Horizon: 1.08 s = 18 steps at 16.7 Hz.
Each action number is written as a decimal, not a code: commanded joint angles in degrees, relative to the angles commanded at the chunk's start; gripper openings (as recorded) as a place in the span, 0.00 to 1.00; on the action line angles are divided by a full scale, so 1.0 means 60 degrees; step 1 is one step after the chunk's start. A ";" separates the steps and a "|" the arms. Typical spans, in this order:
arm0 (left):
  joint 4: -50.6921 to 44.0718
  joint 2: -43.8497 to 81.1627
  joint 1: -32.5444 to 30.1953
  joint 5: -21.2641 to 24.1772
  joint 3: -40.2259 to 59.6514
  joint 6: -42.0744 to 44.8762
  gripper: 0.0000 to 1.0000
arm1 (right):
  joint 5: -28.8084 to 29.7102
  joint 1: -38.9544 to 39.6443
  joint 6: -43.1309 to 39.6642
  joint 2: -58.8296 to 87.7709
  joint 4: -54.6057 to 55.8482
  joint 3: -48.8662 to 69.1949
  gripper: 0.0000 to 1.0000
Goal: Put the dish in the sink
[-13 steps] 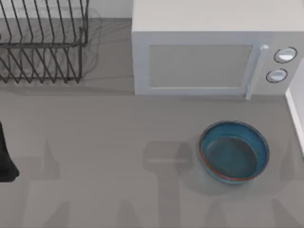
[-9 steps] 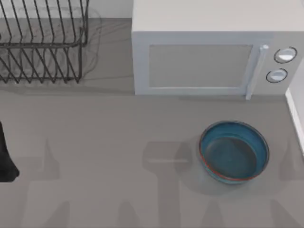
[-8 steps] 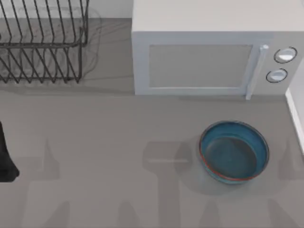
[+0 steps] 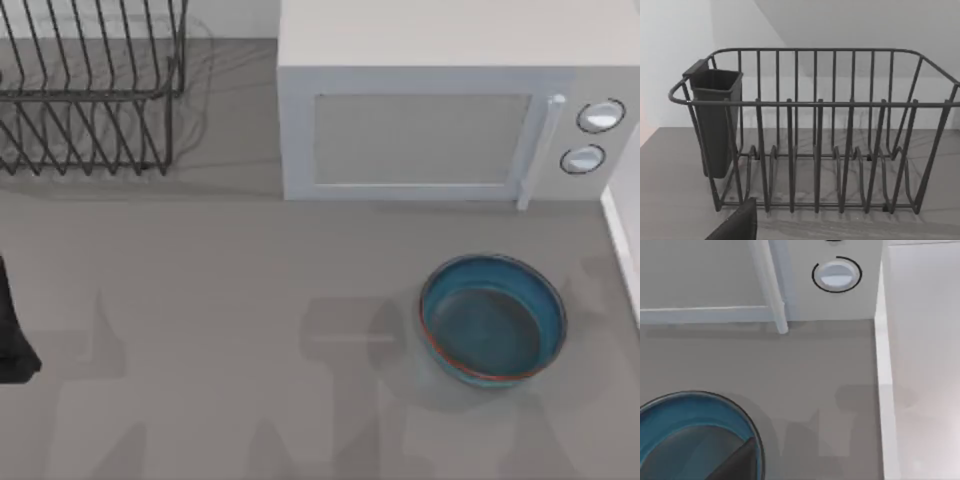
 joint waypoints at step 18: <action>0.0000 0.0000 0.0000 0.0000 0.0000 0.0000 1.00 | -0.0008 0.1952 0.2032 1.0336 -0.6963 0.8039 1.00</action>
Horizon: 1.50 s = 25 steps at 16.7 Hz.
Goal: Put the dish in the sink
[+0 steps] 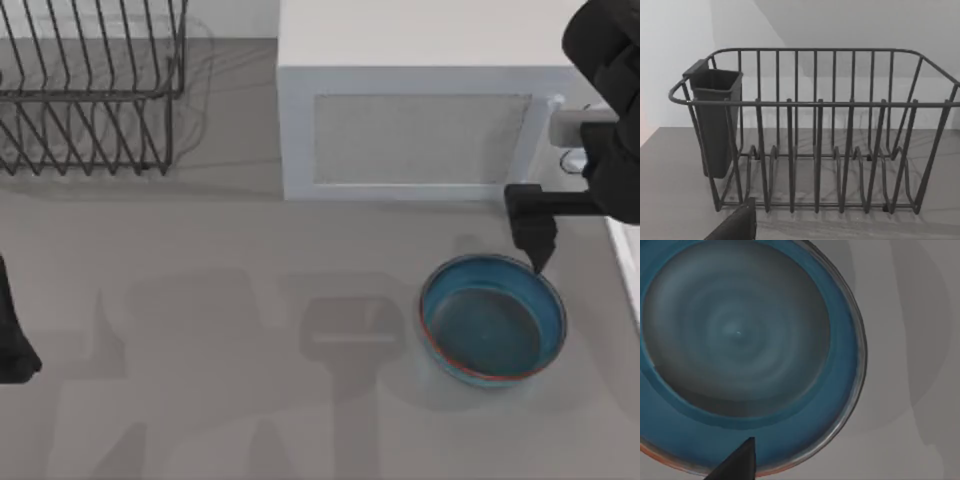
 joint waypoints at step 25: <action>0.0000 0.0000 0.0000 0.0000 0.0000 0.0000 1.00 | 0.0004 0.0029 0.0047 0.1127 0.3679 -0.2552 0.47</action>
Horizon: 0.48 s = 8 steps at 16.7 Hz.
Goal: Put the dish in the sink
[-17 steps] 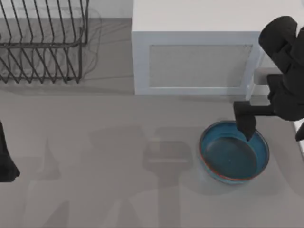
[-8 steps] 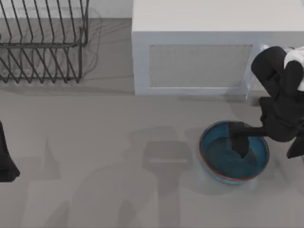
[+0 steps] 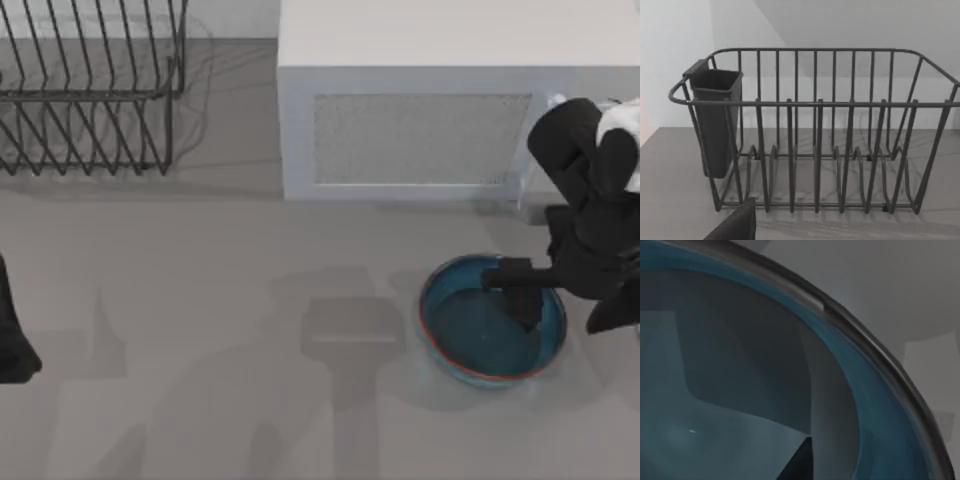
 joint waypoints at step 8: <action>0.0000 0.0000 0.0000 0.0000 0.0000 0.0000 1.00 | 0.0000 0.0000 0.0000 0.0000 0.0000 0.0000 0.00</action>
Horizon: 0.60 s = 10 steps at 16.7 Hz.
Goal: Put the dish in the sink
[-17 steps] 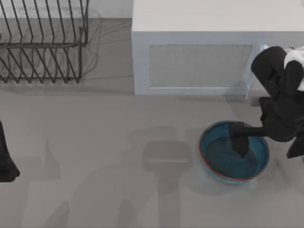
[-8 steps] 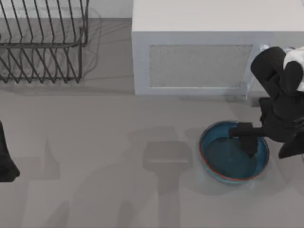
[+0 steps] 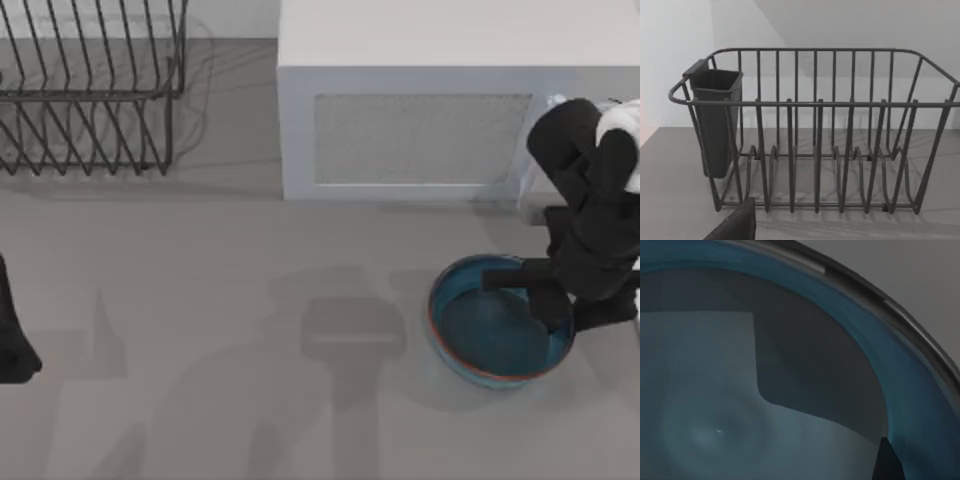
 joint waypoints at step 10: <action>0.0000 0.0000 0.0000 0.0000 0.0000 0.0000 1.00 | 0.0003 0.0019 -0.0011 -0.0080 -0.0381 0.0347 0.00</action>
